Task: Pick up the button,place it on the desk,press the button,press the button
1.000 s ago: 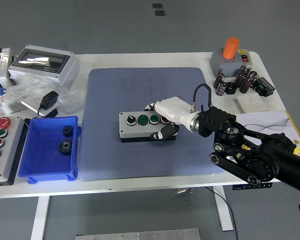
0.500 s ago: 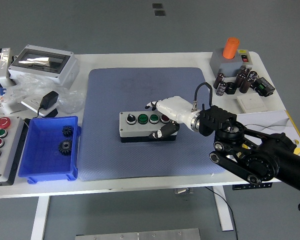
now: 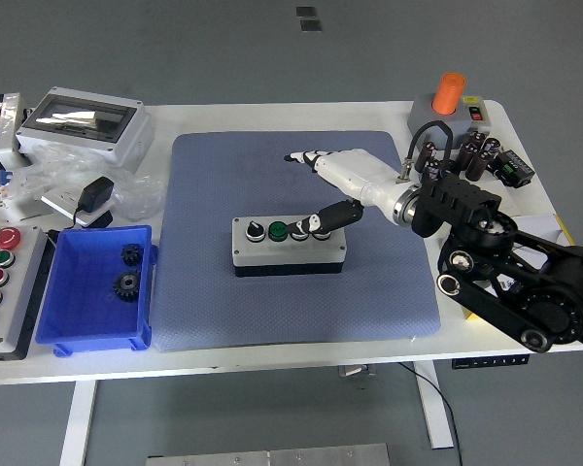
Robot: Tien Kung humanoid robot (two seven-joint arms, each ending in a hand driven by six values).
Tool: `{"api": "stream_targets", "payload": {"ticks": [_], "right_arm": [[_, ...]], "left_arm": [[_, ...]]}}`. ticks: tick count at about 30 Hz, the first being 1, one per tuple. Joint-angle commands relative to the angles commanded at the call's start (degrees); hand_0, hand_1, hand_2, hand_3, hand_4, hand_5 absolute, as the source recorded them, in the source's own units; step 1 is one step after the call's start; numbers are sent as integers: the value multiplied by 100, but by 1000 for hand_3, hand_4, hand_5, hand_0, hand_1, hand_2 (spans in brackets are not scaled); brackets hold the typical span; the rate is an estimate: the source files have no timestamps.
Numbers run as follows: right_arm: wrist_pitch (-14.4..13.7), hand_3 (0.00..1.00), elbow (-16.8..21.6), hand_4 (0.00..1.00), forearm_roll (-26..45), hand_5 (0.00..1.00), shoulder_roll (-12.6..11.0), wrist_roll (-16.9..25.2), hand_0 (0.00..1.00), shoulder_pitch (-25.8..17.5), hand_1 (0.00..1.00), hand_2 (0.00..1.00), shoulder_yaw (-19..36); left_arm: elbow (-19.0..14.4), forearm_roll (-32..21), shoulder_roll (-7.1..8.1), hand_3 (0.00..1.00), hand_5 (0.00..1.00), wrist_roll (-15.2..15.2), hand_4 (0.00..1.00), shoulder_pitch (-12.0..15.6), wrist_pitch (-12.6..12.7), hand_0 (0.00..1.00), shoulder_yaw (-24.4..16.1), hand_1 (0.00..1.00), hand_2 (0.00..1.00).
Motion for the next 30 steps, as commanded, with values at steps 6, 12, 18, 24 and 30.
{"api": "stream_targets", "payload": {"ticks": [6, 12, 18, 24, 30], "right_arm": [[638, 998, 696, 998, 225, 602, -539, -577, 719, -119, 794, 928, 392], [1573, 908, 1235, 638, 944, 337, -835, -1117, 578, -190, 659, 574, 375], [2047, 868, 1518, 302, 1576, 51, -880, -1009, 479, -200, 582, 375, 367], [1948, 891, 1247, 297, 1700, 2, -674, -921, 462, -114, 518, 292, 15], [1812, 868, 766, 236, 1682, 2, -401, -895, 427, -39, 498, 267, -253]], "left_arm": [[0, 27, -5, 780, 171, 11, 643, 18, 3, 732, -33, 735, 641], [0, 44, -8, 780, 171, -2, 642, 19, -2, 732, -45, 735, 641], [0, 50, -9, 778, 172, 5, 643, 27, -2, 732, -51, 735, 641], [0, 53, -10, 778, 173, 7, 643, 22, -5, 732, -46, 735, 642], [0, 61, -8, 777, 173, 7, 644, 18, -10, 732, -49, 735, 642]]}}
